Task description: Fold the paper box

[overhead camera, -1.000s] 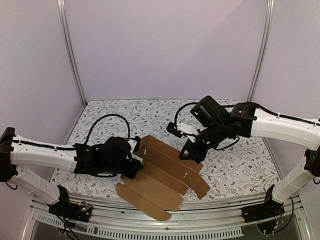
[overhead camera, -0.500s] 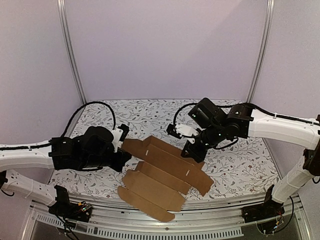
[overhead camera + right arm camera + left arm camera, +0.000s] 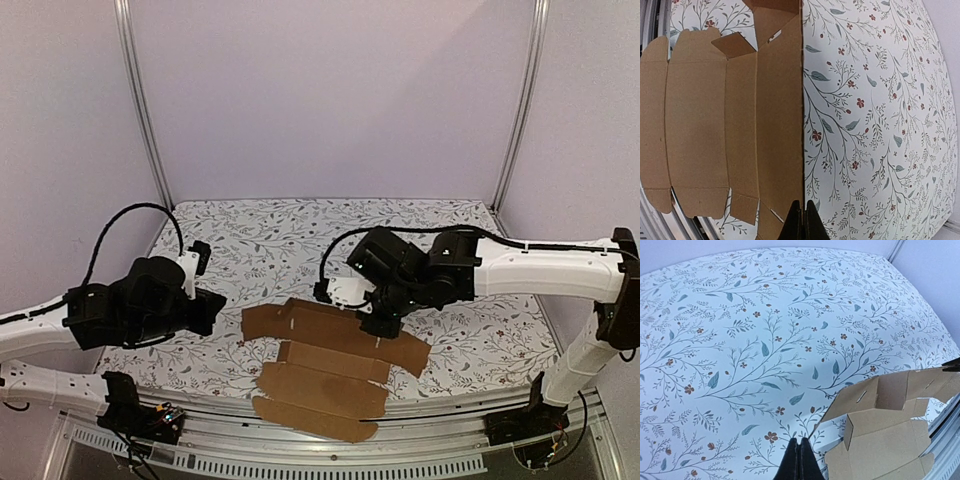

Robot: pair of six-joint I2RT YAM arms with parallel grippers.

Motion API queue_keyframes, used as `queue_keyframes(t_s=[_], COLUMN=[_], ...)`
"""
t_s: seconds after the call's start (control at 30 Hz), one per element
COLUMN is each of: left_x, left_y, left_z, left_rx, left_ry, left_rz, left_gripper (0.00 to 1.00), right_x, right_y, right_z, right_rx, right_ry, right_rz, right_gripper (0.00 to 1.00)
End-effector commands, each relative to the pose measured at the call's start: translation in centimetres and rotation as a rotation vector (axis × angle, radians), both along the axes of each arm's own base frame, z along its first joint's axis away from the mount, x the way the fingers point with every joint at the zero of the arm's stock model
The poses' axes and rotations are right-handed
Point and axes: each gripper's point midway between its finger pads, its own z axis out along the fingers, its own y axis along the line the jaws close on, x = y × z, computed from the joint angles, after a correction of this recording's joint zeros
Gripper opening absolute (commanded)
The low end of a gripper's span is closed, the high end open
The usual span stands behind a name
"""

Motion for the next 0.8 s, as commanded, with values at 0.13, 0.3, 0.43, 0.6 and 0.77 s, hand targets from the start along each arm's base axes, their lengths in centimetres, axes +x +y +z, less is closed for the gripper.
queue_keyframes(t_s=[0.13, 0.3, 0.43, 0.6, 0.77], left_x=[0.5, 1.5, 2.5, 3.6, 4.5], left_y=[0.2, -0.1, 0.1, -0.1, -0.8], left_z=[-2.9, -5.0, -6.4, -6.9, -6.7], left_rx=[-0.070, -0.078, -0.113, -0.173, -0.179], left_ry=[0.026, 0.024, 0.045, 0.061, 0.060], left_rz=[0.016, 0.008, 0.020, 0.015, -0.011], left_gripper=[0.00, 0.00, 0.00, 0.00, 0.00], right_x=[1.5, 1.0, 0.7, 0.5, 1.9], right_y=[1.1, 1.6, 1.8, 2.1, 2.2], right_z=[-1.2, -2.0, -2.5, -2.6, -2.1], right_rx=[-0.121, -0.156, -0.159, -0.178, -0.199], right_ry=[-0.244, -0.308, -0.338, -0.413, -0.538], right_rz=[0.072, 0.121, 0.142, 0.145, 0.077], right_gripper=[0.00, 0.00, 0.00, 0.00, 0.00])
